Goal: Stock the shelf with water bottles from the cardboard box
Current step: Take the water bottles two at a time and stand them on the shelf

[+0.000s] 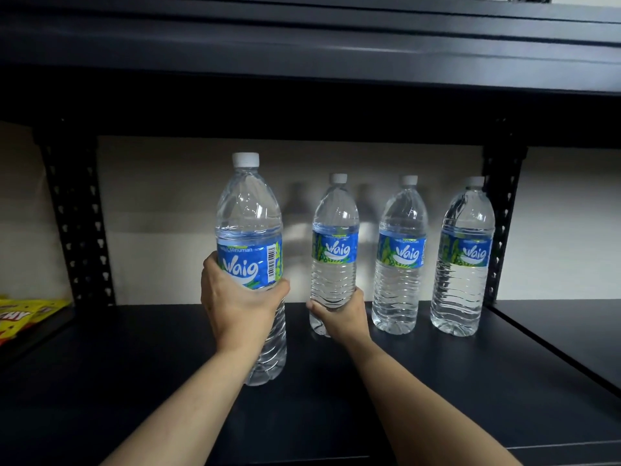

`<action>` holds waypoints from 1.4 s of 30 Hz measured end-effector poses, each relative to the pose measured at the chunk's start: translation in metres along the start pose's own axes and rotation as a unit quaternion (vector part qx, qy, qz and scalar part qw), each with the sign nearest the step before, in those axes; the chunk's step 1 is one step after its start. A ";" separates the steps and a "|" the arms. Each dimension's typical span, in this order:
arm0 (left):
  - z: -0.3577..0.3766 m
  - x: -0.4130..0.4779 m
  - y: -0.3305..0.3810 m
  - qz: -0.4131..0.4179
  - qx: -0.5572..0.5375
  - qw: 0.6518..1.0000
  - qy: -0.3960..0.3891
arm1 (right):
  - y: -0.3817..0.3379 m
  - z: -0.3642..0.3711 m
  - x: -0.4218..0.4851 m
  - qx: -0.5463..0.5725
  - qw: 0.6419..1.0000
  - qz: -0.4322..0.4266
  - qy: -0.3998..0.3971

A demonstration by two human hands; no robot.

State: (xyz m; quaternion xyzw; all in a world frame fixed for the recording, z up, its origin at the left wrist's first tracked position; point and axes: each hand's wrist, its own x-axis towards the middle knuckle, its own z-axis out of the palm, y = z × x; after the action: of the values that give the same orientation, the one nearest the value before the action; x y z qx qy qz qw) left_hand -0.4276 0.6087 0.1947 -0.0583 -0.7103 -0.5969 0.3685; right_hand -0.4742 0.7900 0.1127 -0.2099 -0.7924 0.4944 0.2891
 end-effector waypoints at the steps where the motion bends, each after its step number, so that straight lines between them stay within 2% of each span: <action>1: 0.001 -0.001 0.000 -0.001 -0.001 1.000 0.000 | 0.004 0.000 0.001 -0.010 1.000 0.009 -0.011; 4: 0.004 -0.003 -0.001 -0.002 -0.001 1.000 -0.005 | 0.010 -0.008 -0.010 -0.065 0.995 0.028 -0.069; 6: 0.008 -0.003 -0.001 0.000 0.002 1.000 -0.007 | 0.010 -0.020 -0.024 -0.132 0.985 0.011 -0.112; 10: 0.021 0.002 0.000 -0.003 0.013 1.000 -0.008 | 0.021 -0.045 -0.049 -0.331 0.923 -0.055 -0.190; 12: 0.030 0.004 -0.001 -0.003 0.011 1.000 -0.006 | 0.026 -0.053 -0.054 -0.381 0.895 -0.079 -0.217; 19: 0.062 0.007 -0.015 0.000 0.012 1.000 0.002 | 0.027 -0.052 -0.055 -0.408 0.881 -0.100 -0.217; 35: 0.091 0.038 -0.053 -0.029 0.032 0.999 -0.011 | 0.030 -0.051 -0.052 -0.409 0.881 -0.097 -0.218; 38: 0.084 0.032 -0.067 -0.025 0.024 0.998 -0.052 | 0.029 -0.052 -0.053 -0.399 0.886 -0.097 -0.214; 42: 0.073 0.020 -0.095 -0.093 0.031 0.989 -0.110 | 0.028 -0.053 -0.056 -0.395 0.890 -0.090 -0.207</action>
State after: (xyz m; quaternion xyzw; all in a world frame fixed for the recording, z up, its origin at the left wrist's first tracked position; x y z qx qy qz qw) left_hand -0.5249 0.6402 0.1292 -0.0459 -0.7669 -0.5965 0.2324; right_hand -0.3958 0.8026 0.0922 -0.1278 -0.9797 0.1443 0.0548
